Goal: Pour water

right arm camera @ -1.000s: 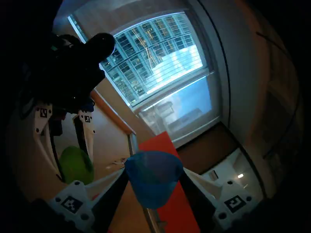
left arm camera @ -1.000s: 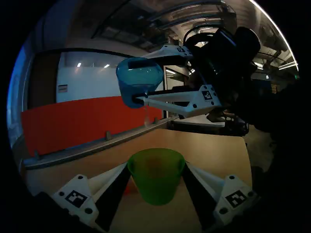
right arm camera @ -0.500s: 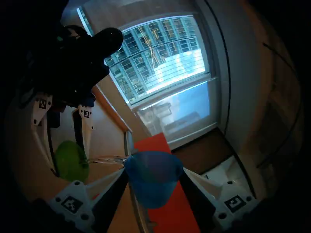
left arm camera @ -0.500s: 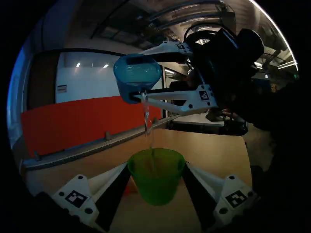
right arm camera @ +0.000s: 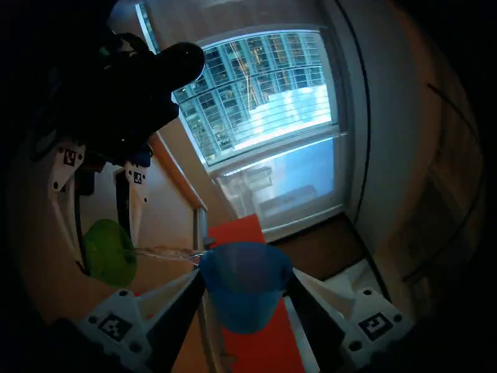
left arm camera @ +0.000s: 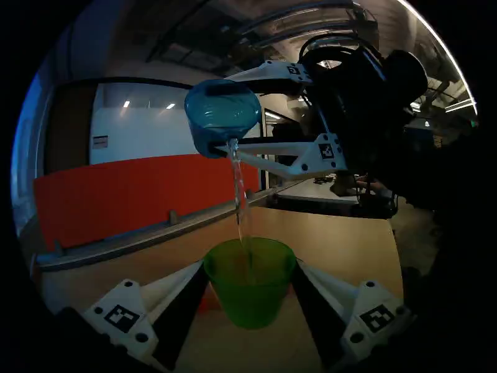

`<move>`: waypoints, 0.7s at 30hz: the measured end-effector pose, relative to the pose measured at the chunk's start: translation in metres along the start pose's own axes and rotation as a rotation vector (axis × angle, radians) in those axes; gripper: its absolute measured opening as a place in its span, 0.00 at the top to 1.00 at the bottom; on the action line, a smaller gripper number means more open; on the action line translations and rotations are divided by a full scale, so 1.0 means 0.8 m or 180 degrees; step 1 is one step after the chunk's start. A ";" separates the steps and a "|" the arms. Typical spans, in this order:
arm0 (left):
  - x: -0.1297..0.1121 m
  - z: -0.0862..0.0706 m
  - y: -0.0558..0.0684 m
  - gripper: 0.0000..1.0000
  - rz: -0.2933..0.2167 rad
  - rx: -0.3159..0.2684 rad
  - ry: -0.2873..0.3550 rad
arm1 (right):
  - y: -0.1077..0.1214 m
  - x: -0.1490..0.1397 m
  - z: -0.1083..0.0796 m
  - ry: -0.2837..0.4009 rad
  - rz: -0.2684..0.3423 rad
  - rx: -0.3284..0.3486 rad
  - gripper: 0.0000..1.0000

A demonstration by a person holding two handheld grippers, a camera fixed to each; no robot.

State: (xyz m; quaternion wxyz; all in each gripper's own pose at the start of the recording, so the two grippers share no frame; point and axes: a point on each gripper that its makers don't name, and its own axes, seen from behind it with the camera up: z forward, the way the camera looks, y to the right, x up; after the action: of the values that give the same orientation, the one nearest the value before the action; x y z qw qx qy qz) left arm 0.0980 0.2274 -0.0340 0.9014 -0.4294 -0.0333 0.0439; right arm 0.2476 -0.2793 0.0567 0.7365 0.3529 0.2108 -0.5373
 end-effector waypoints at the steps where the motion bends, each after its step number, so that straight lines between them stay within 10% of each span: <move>1: 0.000 0.000 0.000 0.12 -0.0001 0.0003 0.0002 | 0.001 0.001 0.000 0.0002 -0.0016 -0.0003 0.09; 21: 0.006 0.003 -0.008 0.13 -0.0029 0.0021 0.0054 | 0.015 0.003 0.007 0.0007 -0.0271 -0.0069 0.10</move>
State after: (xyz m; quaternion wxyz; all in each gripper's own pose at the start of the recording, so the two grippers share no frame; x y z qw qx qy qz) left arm 0.1030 0.2260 -0.0275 0.9033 -0.4266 -0.0275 0.0362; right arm 0.2592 -0.2829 0.0626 0.7165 0.3361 0.2322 -0.5655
